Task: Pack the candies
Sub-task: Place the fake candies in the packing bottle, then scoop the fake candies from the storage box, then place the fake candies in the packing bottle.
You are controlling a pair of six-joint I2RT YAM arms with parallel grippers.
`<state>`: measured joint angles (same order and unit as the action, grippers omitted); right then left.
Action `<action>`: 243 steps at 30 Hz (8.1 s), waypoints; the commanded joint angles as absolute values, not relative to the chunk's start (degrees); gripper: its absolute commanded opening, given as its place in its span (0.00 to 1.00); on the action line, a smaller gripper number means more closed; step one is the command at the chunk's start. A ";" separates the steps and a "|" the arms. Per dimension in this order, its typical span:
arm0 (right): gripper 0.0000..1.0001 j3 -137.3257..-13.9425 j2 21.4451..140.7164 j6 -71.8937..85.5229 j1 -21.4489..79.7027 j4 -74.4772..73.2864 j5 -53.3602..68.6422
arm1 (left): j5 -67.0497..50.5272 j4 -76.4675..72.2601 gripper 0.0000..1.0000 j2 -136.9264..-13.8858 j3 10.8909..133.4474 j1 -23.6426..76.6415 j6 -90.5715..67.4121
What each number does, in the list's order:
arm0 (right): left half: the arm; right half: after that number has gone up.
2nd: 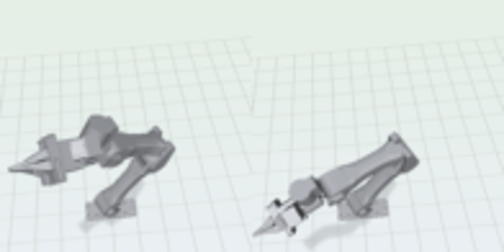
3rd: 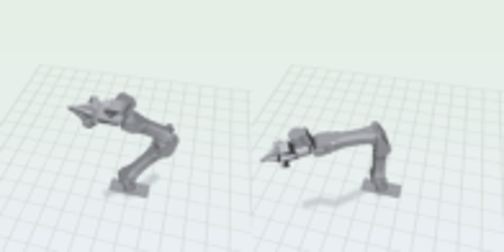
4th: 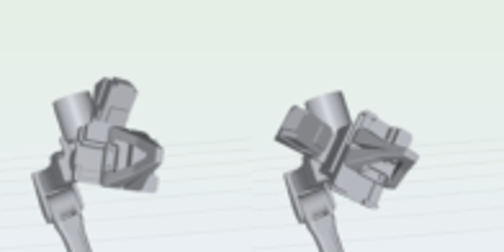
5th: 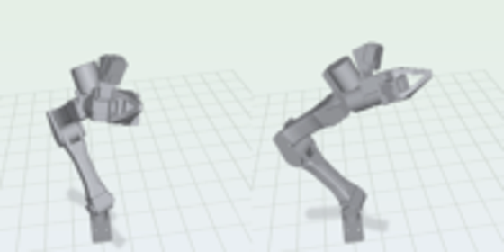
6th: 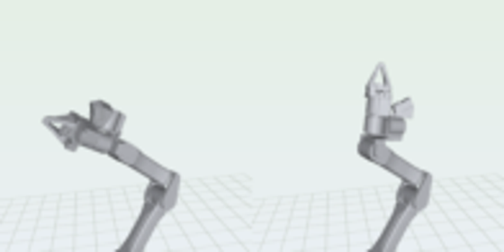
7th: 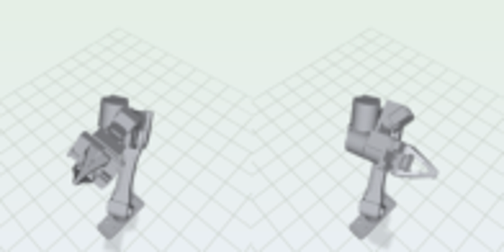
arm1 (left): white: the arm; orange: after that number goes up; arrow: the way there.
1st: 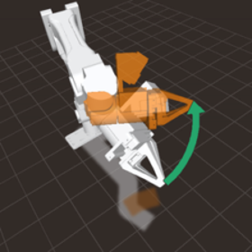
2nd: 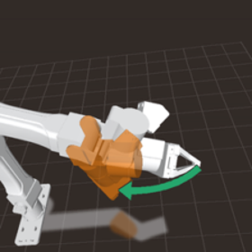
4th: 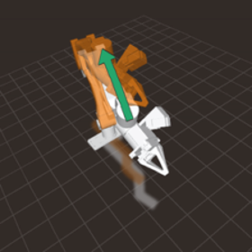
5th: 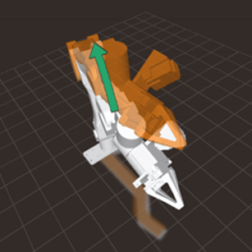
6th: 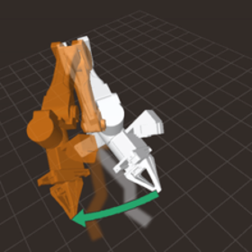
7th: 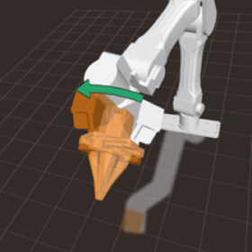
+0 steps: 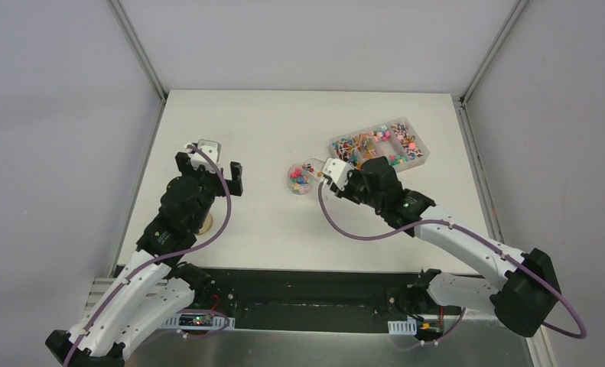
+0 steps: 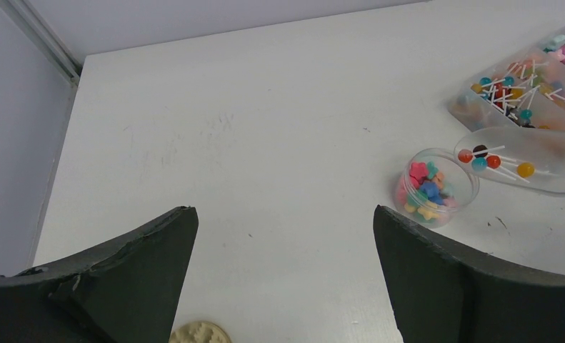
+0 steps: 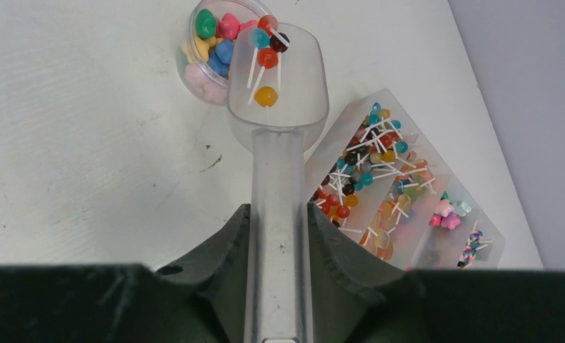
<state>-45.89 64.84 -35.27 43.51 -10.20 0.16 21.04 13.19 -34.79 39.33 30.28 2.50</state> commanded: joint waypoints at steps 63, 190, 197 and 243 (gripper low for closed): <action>0.00 -75.27 82.05 -21.04 36.01 -44.03 -18.53 | 20.57 10.63 0.99 -34.43 38.45 30.15 3.35; 0.00 -32.62 58.78 -13.20 25.58 9.16 -7.62 | 20.60 10.48 0.99 -35.46 38.15 30.08 4.39; 0.00 -32.22 55.98 -14.37 25.60 9.83 -6.15 | 21.03 10.48 0.99 -35.10 38.17 30.15 4.32; 0.00 -51.07 69.16 -40.93 43.23 -12.06 -5.19 | 24.61 10.54 0.99 -32.31 38.14 30.15 4.25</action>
<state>-46.92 67.33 -37.17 40.73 -10.61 0.58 22.96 12.43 -33.17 38.46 30.28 3.81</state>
